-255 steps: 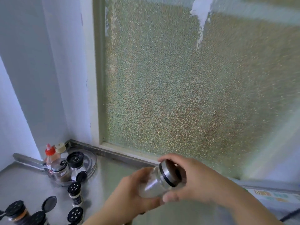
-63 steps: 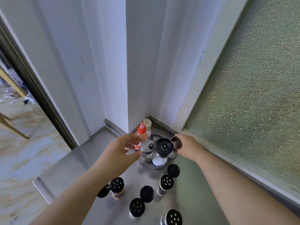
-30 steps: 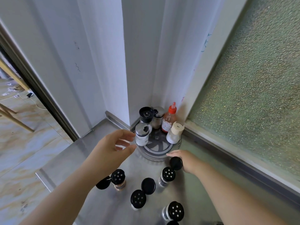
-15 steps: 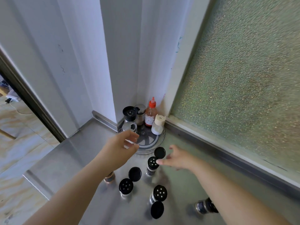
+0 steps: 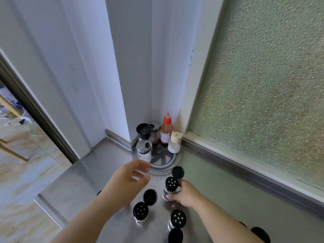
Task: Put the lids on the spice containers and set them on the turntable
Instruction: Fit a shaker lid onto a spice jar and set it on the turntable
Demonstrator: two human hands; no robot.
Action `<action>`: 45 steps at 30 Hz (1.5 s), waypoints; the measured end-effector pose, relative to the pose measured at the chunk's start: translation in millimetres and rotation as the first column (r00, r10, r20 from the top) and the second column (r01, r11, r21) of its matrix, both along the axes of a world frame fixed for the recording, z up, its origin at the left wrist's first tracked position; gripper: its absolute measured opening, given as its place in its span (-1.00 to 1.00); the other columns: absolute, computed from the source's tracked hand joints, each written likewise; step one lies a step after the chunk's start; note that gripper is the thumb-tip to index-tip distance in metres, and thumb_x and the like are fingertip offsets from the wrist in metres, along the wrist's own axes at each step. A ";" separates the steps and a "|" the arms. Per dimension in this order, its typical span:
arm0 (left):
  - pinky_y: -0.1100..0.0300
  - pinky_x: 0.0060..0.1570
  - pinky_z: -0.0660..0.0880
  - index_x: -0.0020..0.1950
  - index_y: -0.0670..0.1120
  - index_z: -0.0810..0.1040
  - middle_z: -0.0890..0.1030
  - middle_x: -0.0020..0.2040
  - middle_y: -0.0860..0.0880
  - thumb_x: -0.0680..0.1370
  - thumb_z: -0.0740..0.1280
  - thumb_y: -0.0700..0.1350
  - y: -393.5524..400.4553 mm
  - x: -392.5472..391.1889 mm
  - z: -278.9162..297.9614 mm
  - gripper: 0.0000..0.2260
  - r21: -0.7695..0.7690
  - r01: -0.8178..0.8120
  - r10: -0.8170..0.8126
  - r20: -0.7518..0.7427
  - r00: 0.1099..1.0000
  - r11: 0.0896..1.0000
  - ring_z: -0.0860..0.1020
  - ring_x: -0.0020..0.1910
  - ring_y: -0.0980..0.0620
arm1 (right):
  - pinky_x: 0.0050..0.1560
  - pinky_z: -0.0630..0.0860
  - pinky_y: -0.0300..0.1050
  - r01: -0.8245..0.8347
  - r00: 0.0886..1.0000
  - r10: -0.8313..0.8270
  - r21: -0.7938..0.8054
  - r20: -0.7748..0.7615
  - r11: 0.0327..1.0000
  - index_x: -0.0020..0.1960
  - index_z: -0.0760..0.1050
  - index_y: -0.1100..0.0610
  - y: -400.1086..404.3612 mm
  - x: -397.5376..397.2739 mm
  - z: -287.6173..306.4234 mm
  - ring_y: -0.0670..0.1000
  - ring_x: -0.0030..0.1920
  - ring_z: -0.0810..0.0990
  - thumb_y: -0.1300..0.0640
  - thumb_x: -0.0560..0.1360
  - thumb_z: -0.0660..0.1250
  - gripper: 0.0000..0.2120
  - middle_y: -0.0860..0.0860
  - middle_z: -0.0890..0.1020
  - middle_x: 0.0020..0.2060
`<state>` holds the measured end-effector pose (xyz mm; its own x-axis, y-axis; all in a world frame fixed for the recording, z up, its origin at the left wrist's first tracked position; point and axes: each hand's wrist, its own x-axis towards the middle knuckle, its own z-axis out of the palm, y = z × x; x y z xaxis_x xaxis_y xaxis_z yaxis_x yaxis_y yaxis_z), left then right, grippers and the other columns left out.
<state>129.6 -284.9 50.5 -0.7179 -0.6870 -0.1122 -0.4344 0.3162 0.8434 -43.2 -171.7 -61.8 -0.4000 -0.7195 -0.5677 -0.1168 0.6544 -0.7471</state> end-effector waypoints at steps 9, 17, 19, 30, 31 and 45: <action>0.22 0.19 0.47 0.11 0.14 0.46 0.54 0.06 0.20 0.42 0.40 -0.11 27.6 -49.9 9.0 -0.68 0.037 0.190 -0.190 -0.003 0.982 0.981 0.52 0.07 0.23 | -0.32 0.29 -0.39 -0.078 0.950 0.006 -0.219 -0.312 0.973 -0.27 0.48 -0.13 35.2 -33.2 117.1 -0.34 -0.42 0.44 0.02 0.29 0.54 -0.78 -0.27 0.55 -0.46; 0.15 -0.03 0.49 0.20 0.19 0.42 0.64 -0.04 0.07 0.30 0.43 -0.17 124.9 -138.9 42.0 -0.47 0.192 0.584 -0.464 -0.437 0.770 0.788 0.55 -0.10 0.11 | 0.10 0.51 -0.01 0.059 0.884 -0.200 -0.325 -0.422 0.944 -0.12 0.58 -0.13 145.4 -58.3 210.8 0.01 0.01 0.64 -0.03 0.27 0.51 -0.79 0.01 0.69 -0.06; 0.15 -0.19 0.47 0.21 0.13 0.43 0.62 -0.15 0.00 0.28 0.43 -0.19 149.7 -156.0 50.1 -0.46 0.228 0.634 -0.463 -0.512 0.724 0.739 0.50 -0.23 0.04 | 0.08 0.50 0.00 0.095 0.852 -0.253 -0.340 -0.458 0.936 -0.14 0.58 -0.14 173.8 -61.8 224.9 0.03 0.00 0.63 -0.06 0.26 0.50 -0.80 -0.01 0.67 -0.07; 0.26 -0.18 0.53 0.21 0.18 0.41 0.60 -0.30 0.16 0.42 0.41 -0.28 232.6 -199.1 95.3 -0.50 0.002 0.647 -0.560 -0.498 0.662 0.762 0.56 -0.28 0.14 | 0.20 0.50 -0.01 0.329 0.724 -0.611 -0.617 -0.322 0.715 0.21 0.32 -0.28 262.0 -80.9 243.1 -0.07 0.12 0.57 -0.09 0.17 0.53 -0.32 -0.12 0.56 0.13; 0.29 -0.20 0.53 0.18 0.22 0.40 0.60 -0.31 0.16 0.42 0.41 -0.27 236.5 -199.1 99.2 -0.51 -0.021 0.645 -0.570 -0.491 0.659 0.764 0.55 -0.29 0.16 | 0.20 0.48 -0.10 0.297 0.708 -0.609 -0.631 -0.358 0.716 0.22 0.30 -0.30 266.0 -80.6 244.1 -0.11 0.14 0.55 -0.05 0.22 0.54 -0.33 -0.13 0.54 0.15; 0.08 -0.18 0.53 0.12 0.20 0.44 0.60 -0.21 -0.04 0.36 0.35 -0.08 248.4 -193.3 115.1 -0.63 -0.122 0.586 -0.567 -0.467 0.678 0.801 0.51 -0.30 0.09 | 0.27 0.22 -0.43 -0.167 0.291 -0.385 -0.442 -0.876 0.881 0.34 0.42 0.01 282.0 -75.3 267.6 -0.19 0.23 0.40 0.02 0.43 0.38 -0.51 -0.14 0.47 0.22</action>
<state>-63.7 -36.4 165.6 -0.9392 -0.1214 0.3210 0.2649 0.3384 0.9029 -118.6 110.3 205.7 -0.5313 -0.6362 0.5594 -0.8469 0.4161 -0.3311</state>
